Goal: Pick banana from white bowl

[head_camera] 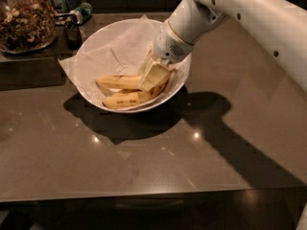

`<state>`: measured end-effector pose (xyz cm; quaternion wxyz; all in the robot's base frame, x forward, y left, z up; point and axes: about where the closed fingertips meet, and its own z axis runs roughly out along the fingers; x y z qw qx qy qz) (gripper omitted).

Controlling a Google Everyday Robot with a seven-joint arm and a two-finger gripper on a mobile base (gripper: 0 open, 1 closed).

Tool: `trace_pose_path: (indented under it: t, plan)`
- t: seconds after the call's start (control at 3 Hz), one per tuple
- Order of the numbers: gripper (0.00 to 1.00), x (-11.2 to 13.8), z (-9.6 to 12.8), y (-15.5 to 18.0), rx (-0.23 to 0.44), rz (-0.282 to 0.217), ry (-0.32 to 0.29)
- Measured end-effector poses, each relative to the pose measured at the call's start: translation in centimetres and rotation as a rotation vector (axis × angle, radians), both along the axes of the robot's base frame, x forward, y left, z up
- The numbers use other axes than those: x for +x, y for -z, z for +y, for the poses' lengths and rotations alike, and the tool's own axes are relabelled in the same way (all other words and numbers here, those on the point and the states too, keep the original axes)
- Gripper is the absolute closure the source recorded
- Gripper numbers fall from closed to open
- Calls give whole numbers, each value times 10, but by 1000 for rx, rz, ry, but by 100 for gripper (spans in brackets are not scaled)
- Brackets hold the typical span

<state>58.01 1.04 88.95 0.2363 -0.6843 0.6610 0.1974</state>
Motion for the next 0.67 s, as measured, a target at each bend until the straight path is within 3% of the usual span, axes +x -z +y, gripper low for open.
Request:
trace_pose_path:
  t: [0.33,0.67]
  plan:
    - [100,-10,-3,-23,64,-35,-56]
    - [100,-37,-11,-65,132,-98,-139]
